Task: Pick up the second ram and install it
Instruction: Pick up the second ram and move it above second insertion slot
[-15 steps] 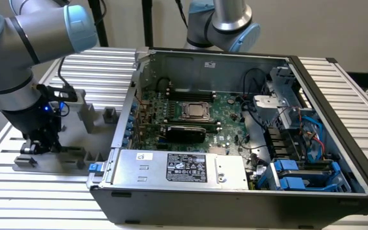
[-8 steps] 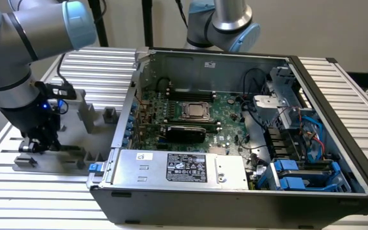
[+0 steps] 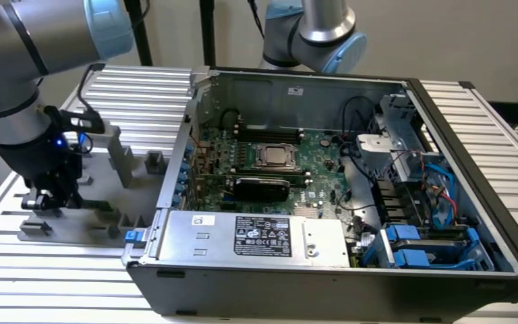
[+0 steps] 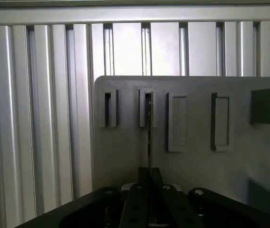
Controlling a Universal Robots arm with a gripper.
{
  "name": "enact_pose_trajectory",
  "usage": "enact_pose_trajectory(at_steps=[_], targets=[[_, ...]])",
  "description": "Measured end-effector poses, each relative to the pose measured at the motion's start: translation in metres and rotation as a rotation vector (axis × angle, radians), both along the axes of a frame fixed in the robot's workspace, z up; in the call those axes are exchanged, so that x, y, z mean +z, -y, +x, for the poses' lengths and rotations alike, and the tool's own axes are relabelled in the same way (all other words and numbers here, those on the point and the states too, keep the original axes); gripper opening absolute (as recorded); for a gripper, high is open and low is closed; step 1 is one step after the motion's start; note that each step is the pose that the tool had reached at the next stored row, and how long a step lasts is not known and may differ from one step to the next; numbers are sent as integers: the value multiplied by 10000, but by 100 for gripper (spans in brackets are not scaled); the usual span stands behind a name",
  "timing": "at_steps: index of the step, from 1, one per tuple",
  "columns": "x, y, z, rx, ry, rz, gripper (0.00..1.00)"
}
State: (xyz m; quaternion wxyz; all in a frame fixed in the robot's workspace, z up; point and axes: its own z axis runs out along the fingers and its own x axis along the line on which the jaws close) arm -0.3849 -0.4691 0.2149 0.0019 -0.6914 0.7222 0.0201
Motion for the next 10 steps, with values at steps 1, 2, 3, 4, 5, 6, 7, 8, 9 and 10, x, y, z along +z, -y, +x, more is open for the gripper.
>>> enact_pose_trajectory(at_steps=[1, 2, 3, 4, 5, 6, 7, 8, 9, 10], targets=[[23, 0, 0, 0, 0, 1, 14], [49, 0, 0, 0, 0, 0, 14], [77, 0, 1, 1, 0, 1, 14], [110, 0, 1, 1, -2, 0, 14], [146, 0, 1, 1, -2, 0, 14], [185, 0, 1, 0, -2, 0, 14], [229, 0, 1, 0, -4, 0, 14], [275, 0, 1, 0, -5, -1, 14], [320, 0, 3, 1, -6, 0, 14], [368, 0, 4, 0, -11, -1, 14]])
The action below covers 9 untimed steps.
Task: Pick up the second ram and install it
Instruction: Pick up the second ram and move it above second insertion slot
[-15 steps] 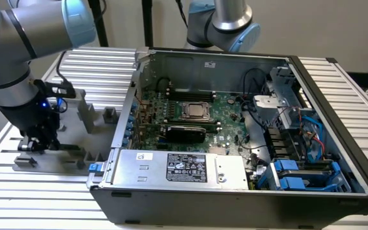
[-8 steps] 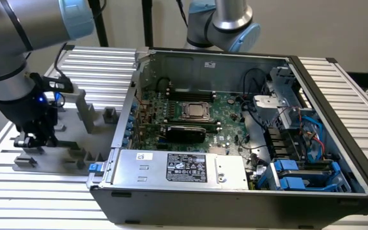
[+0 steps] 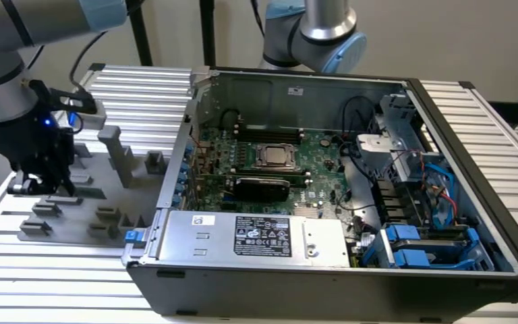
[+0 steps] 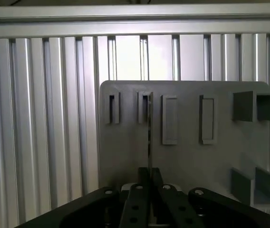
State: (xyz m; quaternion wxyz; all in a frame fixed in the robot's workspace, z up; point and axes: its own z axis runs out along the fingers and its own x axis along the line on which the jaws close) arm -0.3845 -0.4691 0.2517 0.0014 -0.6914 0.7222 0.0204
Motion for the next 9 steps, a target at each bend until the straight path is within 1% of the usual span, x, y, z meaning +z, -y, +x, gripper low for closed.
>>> enact_pose_trajectory(at_steps=[9], targets=[[409, 1, 28, 1, -16, 1, 14]])
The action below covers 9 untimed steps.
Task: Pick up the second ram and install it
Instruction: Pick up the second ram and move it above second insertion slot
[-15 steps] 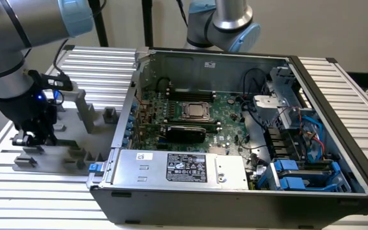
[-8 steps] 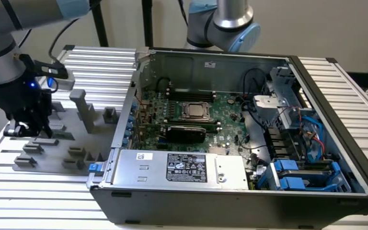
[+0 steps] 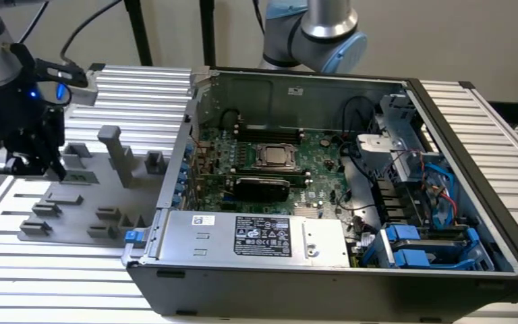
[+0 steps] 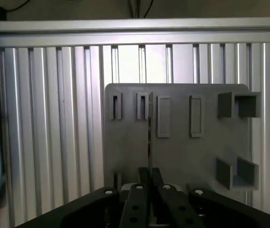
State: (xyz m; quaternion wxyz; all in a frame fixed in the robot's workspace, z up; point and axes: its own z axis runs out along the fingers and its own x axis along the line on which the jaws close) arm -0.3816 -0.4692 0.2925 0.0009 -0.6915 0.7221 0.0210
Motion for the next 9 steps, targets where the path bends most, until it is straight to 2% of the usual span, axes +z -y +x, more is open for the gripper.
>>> enact_pose_trajectory(at_steps=[9], targets=[[410, 0, 98, -1, -2, -1, 14]])
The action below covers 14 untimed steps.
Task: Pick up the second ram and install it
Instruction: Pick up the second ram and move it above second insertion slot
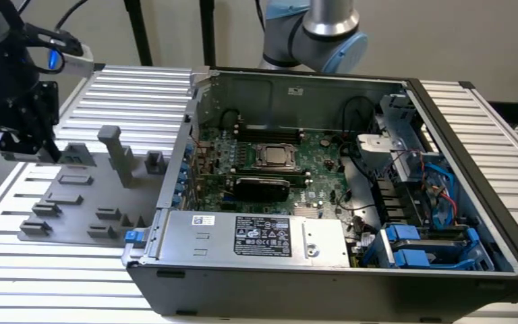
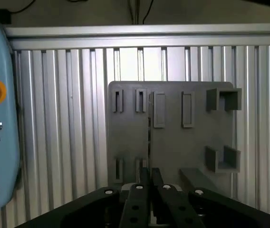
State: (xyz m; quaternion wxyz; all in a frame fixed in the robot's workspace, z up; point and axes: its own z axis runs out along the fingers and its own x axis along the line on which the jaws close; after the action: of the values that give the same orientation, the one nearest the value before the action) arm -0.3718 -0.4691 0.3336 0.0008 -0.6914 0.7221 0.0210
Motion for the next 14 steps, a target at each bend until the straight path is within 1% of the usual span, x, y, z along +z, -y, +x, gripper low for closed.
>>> enact_pose_trajectory(at_steps=[4, 7, 14], targets=[[181, 0, 74, 2, -2, 1, 14], [316, 0, 153, 5, -7, 1, 14], [636, 0, 435, 10, -58, 3, 14]])
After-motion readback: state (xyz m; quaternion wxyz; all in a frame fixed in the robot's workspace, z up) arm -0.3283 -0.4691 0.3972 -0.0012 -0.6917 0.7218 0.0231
